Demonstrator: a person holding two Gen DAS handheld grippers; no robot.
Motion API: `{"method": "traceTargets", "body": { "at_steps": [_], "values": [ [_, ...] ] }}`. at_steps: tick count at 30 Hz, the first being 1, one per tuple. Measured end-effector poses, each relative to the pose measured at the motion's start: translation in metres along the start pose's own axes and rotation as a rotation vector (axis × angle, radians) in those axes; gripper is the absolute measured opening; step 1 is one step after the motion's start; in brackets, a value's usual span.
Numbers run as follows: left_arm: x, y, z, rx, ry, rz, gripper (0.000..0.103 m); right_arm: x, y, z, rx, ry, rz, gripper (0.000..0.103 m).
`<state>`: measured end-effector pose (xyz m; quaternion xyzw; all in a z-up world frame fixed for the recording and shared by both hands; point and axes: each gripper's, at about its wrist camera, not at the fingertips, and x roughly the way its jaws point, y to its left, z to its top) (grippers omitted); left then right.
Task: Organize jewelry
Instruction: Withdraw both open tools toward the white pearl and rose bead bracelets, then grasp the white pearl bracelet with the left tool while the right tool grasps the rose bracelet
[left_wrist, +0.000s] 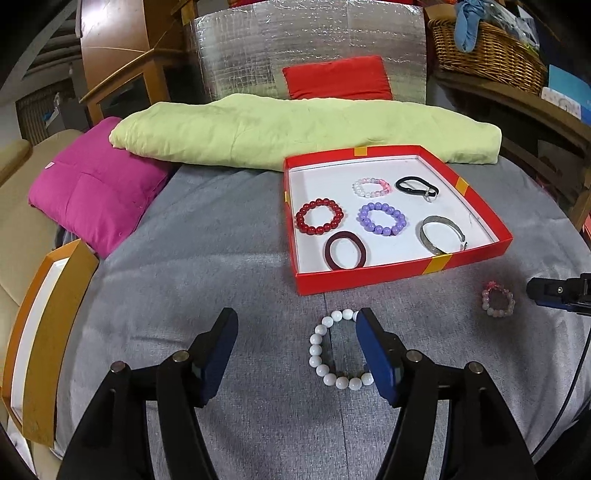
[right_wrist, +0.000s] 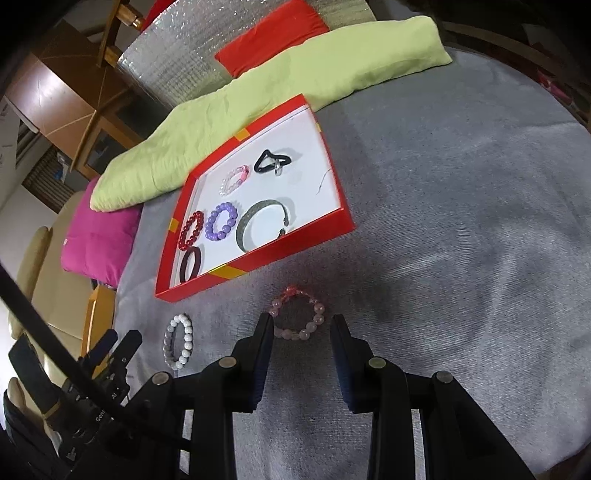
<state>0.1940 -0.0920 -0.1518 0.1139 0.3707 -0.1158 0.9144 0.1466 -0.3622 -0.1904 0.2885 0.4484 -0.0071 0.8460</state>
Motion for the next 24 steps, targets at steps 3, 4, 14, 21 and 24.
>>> {"method": "traceTargets", "body": {
  "at_steps": [3, 4, 14, 21, 24],
  "values": [
    [0.002, -0.001, 0.000, 0.009, 0.008, 0.003, 0.067, 0.006, 0.004, -0.002, -0.014, 0.017, -0.008, 0.034],
    [0.003, -0.001, 0.000, 0.011, 0.009, 0.004, 0.067, 0.007, 0.006, -0.002, -0.019, 0.019, -0.012, 0.034],
    [0.007, 0.002, -0.003, 0.021, 0.031, 0.009, 0.068, 0.011, 0.007, -0.004, -0.028, 0.025, -0.030, 0.034],
    [0.016, 0.002, -0.012, 0.037, 0.081, -0.013, 0.068, 0.010, 0.001, -0.002, -0.017, 0.015, -0.048, 0.034],
    [0.020, 0.002, -0.016, 0.030, 0.104, -0.033, 0.068, 0.011, -0.003, 0.000, -0.010, 0.013, -0.055, 0.034]
  ]
}}
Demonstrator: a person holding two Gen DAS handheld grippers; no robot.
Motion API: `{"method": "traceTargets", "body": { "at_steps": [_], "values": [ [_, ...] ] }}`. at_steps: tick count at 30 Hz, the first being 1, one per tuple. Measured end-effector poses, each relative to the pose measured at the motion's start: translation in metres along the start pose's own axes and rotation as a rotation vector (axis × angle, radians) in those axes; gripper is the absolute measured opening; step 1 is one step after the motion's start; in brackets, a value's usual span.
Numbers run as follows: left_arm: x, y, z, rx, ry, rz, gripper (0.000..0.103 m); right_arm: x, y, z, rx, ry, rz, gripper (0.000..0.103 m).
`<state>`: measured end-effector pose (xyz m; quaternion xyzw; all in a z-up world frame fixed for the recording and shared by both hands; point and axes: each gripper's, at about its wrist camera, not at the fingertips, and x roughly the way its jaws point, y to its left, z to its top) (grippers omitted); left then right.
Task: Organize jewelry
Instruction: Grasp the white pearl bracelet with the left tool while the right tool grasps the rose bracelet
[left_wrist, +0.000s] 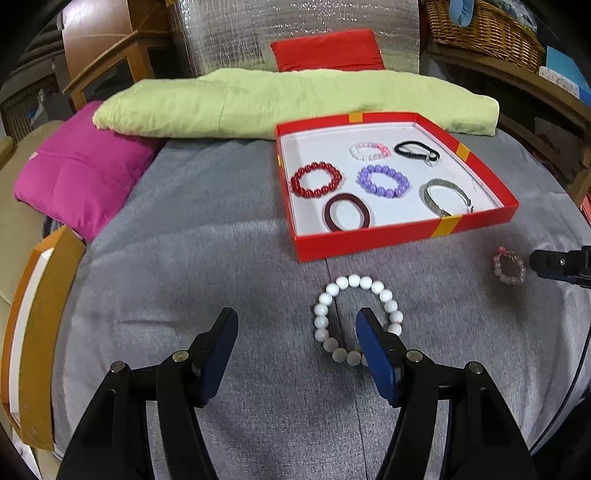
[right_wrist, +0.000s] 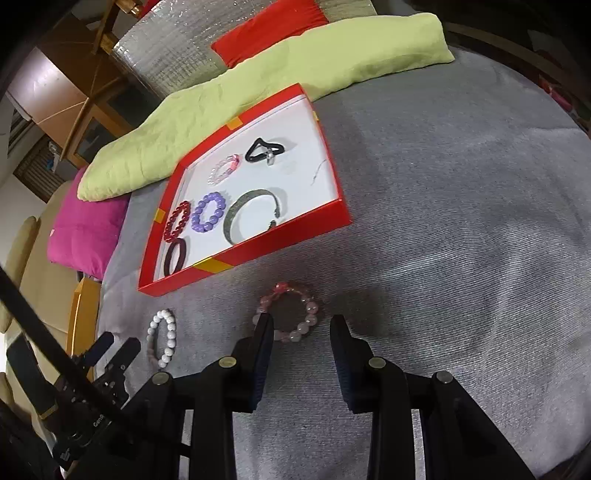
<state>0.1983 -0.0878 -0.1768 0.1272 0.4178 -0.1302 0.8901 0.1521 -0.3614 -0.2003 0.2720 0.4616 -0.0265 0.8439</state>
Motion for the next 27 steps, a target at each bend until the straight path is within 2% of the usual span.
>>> {"method": "traceTargets", "body": {
  "at_steps": [5, 9, 13, 20, 27],
  "values": [
    [0.002, -0.001, -0.003, -0.012, 0.018, -0.049, 0.068, 0.007, 0.001, 0.000, -0.019, 0.001, -0.017, 0.034],
    [0.003, -0.003, -0.003, -0.025, 0.027, -0.086, 0.068, 0.014, 0.007, -0.002, -0.061, -0.014, -0.062, 0.033],
    [0.009, -0.003, -0.003, -0.044, 0.050, -0.115, 0.068, 0.019, 0.014, -0.005, -0.117, -0.038, -0.131, 0.022],
    [0.017, -0.002, -0.004, -0.088, 0.081, -0.173, 0.068, 0.021, 0.028, -0.012, -0.226, -0.066, -0.246, 0.014],
    [0.020, -0.010, -0.004, -0.077, 0.089, -0.173, 0.068, 0.022, 0.030, -0.014, -0.242, -0.076, -0.275, 0.014]
  ]
}}
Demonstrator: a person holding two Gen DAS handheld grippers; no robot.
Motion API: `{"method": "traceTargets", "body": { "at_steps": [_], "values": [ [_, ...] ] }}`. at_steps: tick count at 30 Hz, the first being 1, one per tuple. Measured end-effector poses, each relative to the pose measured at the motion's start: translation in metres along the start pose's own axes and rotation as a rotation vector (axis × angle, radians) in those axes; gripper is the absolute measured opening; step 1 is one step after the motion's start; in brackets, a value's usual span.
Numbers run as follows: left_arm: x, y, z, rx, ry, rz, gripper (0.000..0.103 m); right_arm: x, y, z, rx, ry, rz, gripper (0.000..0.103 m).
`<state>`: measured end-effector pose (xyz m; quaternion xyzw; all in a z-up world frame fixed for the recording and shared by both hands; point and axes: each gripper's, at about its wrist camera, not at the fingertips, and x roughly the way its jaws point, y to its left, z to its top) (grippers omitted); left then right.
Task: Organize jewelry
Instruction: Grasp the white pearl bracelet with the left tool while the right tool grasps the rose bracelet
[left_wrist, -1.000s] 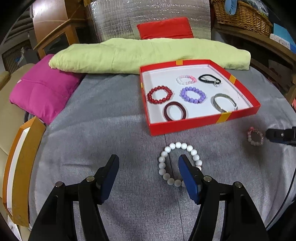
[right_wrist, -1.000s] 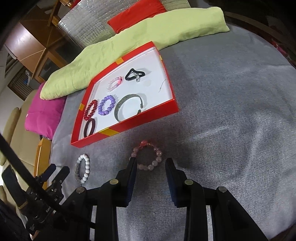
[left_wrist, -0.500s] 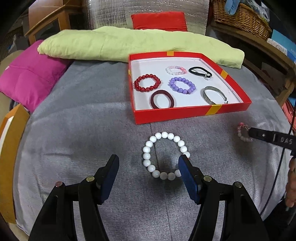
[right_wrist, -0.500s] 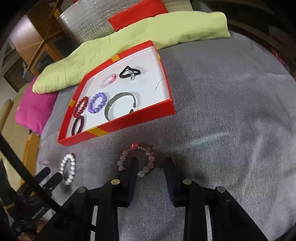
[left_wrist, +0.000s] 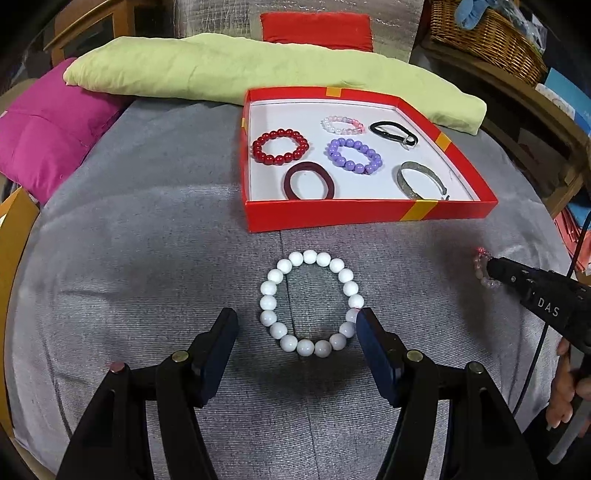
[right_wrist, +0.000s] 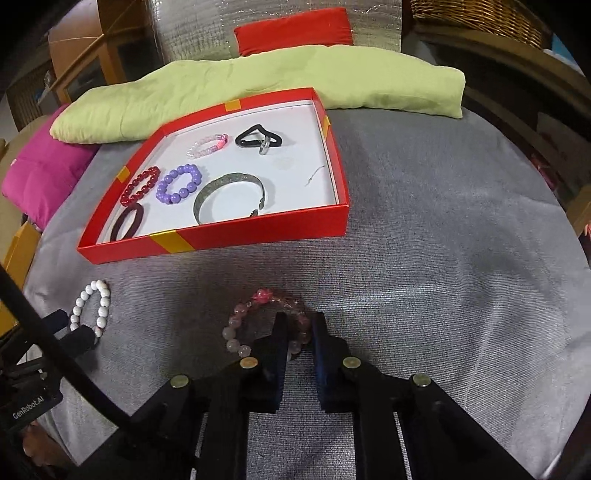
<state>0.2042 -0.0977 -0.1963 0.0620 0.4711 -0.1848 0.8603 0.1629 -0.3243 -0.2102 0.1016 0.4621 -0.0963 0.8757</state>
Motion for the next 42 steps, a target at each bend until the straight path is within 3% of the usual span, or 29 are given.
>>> {"method": "traceTargets", "body": {
  "at_steps": [8, 21, 42],
  "values": [
    [0.000, 0.000, 0.004, -0.022, -0.009, -0.026, 0.068, -0.001, -0.004, -0.001, -0.014, -0.008, 0.028, 0.014],
    [0.009, -0.011, 0.004, 0.012, -0.006, 0.030, 0.069, -0.005, -0.006, -0.006, -0.033, -0.042, 0.044, 0.014],
    [0.013, -0.017, 0.004, 0.040, -0.011, 0.051, 0.078, -0.006, -0.005, -0.007, -0.038, -0.036, 0.050, 0.014]
  ]
}}
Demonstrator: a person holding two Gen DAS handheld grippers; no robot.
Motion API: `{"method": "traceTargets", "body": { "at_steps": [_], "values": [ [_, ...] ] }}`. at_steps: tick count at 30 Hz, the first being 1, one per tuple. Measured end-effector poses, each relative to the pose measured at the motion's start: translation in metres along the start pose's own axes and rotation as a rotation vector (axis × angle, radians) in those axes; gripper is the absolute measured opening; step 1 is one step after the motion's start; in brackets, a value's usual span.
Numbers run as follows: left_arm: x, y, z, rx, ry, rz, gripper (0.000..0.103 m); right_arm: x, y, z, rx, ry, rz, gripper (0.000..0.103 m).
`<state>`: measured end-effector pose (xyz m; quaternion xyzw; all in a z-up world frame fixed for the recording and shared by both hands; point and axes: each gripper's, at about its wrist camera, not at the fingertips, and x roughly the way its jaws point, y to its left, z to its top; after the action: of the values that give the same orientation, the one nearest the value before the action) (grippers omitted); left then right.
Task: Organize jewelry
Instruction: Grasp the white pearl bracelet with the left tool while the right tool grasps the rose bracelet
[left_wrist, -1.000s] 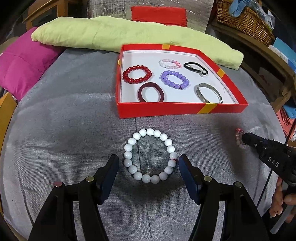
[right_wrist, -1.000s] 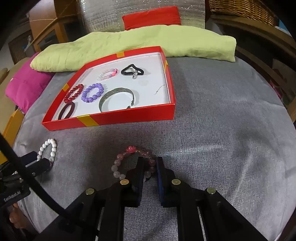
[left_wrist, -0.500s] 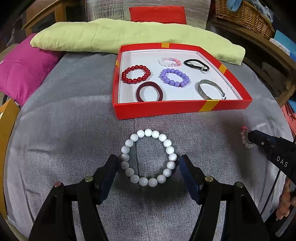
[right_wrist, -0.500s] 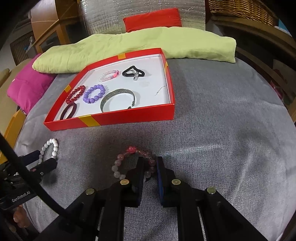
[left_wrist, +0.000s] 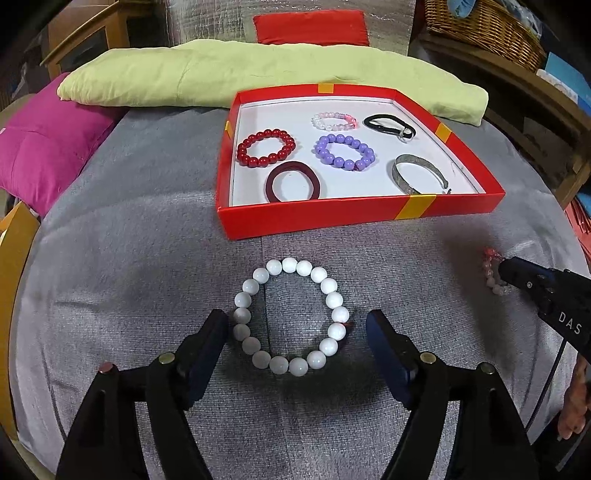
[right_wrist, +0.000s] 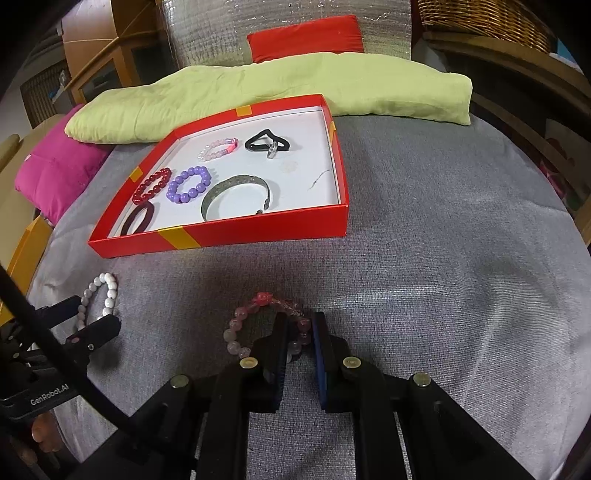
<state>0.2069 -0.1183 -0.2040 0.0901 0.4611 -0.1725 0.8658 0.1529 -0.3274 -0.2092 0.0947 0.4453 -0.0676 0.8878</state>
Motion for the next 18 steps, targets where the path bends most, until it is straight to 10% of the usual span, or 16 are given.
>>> {"method": "traceTargets", "body": {
  "at_steps": [18],
  "values": [
    [0.0086, -0.0062, 0.0033, 0.000, -0.006, -0.005, 0.095, 0.0000, -0.0029, 0.0003, -0.002, 0.009, 0.020, 0.014]
  ]
}}
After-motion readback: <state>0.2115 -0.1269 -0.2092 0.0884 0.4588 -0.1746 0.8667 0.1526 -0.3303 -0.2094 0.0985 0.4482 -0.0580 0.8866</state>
